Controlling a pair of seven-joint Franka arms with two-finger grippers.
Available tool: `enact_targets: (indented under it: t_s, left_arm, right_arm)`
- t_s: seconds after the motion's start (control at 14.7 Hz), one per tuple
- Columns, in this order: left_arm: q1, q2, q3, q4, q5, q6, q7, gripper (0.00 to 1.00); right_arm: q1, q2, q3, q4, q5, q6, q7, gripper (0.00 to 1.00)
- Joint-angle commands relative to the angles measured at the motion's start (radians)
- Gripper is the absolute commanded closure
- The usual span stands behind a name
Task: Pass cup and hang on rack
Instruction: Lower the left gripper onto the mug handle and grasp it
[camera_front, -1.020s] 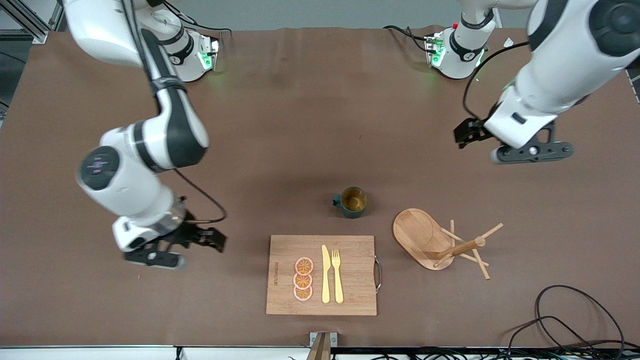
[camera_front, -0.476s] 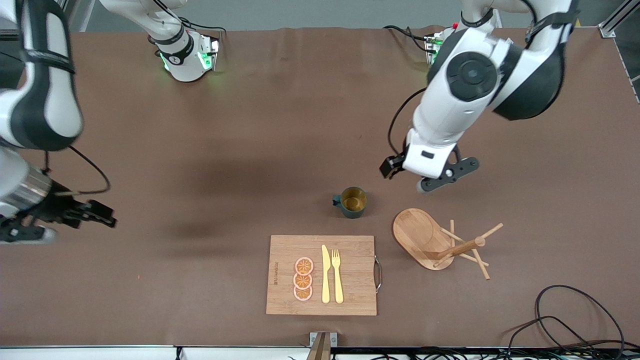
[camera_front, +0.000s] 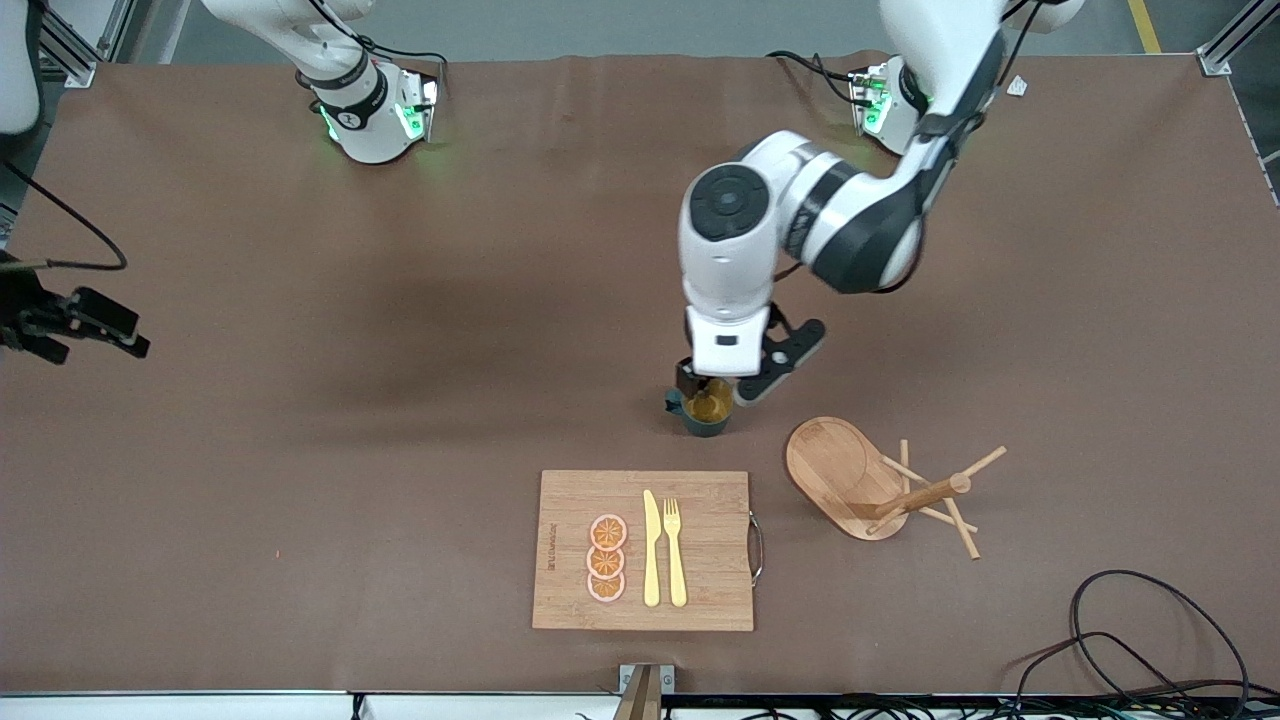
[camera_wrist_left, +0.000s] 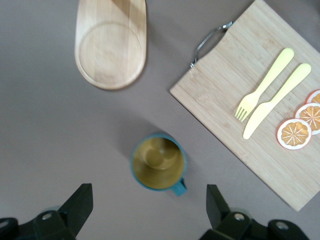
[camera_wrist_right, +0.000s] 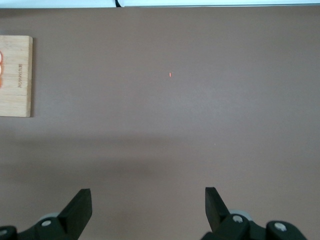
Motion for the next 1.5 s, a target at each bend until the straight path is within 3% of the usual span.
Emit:
enact_targets:
  t_s: [0.0, 0.2, 0.34, 0.61, 1.02, 1.43]
  left_arm:
    - [-0.078, 0.105, 0.036, 0.074, 0.069, 0.05, -0.179, 0.0]
    - [-0.185, 0.167, 0.117, 0.075, 0.098, 0.069, -0.322, 0.0]
    - [-0.254, 0.202, 0.185, 0.074, 0.098, 0.069, -0.405, 0.0]
    - [-0.331, 0.27, 0.254, 0.075, 0.103, 0.072, -0.498, 0.0]
    - [-0.368, 0.305, 0.3, 0.077, 0.133, 0.132, -0.561, 0.0]
    - [-0.368, 0.334, 0.3, 0.074, 0.209, 0.192, -0.634, 0.01]
  right_arm:
    - [0.007, -0.014, 0.019, 0.081, -0.06, -0.069, 0.043, 0.0]
    - [-0.017, -0.012, 0.005, 0.178, -0.056, -0.149, 0.033, 0.0]
    - [-0.017, -0.012, 0.006, 0.18, -0.059, -0.154, 0.034, 0.0]
    - [-0.014, -0.012, 0.008, 0.181, -0.07, -0.151, 0.042, 0.0]
    - [-0.01, -0.005, 0.008, 0.183, -0.068, -0.148, 0.045, 0.0]
    - [-0.021, -0.002, 0.008, 0.189, -0.059, -0.147, 0.049, 0.0]
